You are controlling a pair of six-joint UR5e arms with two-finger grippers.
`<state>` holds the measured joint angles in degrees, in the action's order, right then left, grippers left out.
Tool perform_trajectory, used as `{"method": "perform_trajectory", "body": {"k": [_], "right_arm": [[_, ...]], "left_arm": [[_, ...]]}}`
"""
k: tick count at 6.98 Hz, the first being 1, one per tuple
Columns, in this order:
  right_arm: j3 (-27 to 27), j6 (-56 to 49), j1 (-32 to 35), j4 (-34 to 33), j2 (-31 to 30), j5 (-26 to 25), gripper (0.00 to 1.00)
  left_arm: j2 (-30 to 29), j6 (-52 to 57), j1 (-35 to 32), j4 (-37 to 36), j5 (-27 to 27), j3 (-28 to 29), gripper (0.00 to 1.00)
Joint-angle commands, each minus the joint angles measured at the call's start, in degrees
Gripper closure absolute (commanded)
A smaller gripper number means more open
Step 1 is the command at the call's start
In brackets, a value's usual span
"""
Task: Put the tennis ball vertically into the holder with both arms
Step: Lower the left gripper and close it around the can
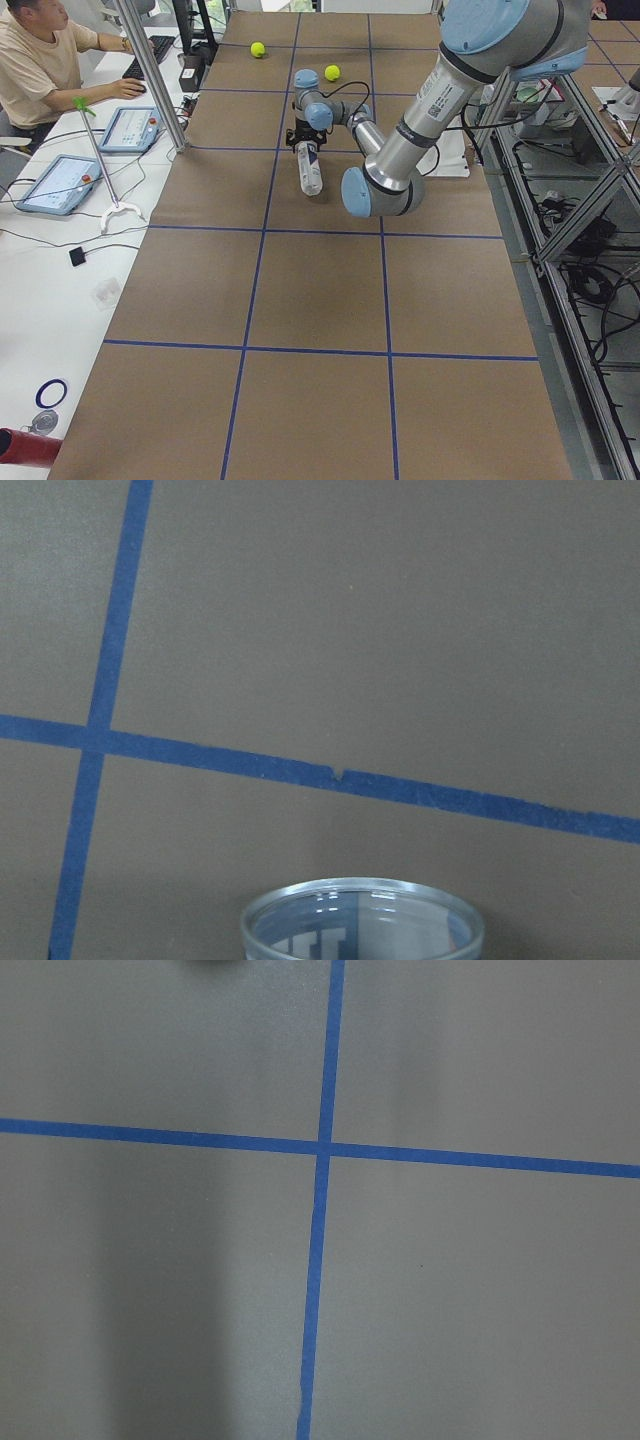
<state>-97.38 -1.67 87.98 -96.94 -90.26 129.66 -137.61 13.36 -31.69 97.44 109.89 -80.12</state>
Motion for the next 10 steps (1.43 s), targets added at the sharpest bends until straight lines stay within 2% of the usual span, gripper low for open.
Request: {"method": "perform_trajectory", "body": {"k": [1,5,7,9,10], "right_arm": [[0.0,0.0,0.0,0.0,0.0,0.0,0.00],[0.1,0.0,0.0,0.0,0.0,0.0,0.00],[0.2,0.0,0.0,0.0,-0.1,0.0,0.00],[0.2,0.0,0.0,0.0,-0.1,0.0,0.00],[0.2,0.0,0.0,0.0,-0.1,0.0,0.00]], "left_arm": [[-0.1,0.0,0.5,0.1,0.1,1.0,0.01],[-0.3,-1.6,1.3,0.4,0.1,1.3,0.01],[-0.4,-3.6,1.4,6.1,0.0,4.8,0.01],[-0.5,-3.8,1.4,7.1,0.0,5.1,0.01],[-0.5,-3.7,1.3,7.0,0.0,4.9,0.05]]}}
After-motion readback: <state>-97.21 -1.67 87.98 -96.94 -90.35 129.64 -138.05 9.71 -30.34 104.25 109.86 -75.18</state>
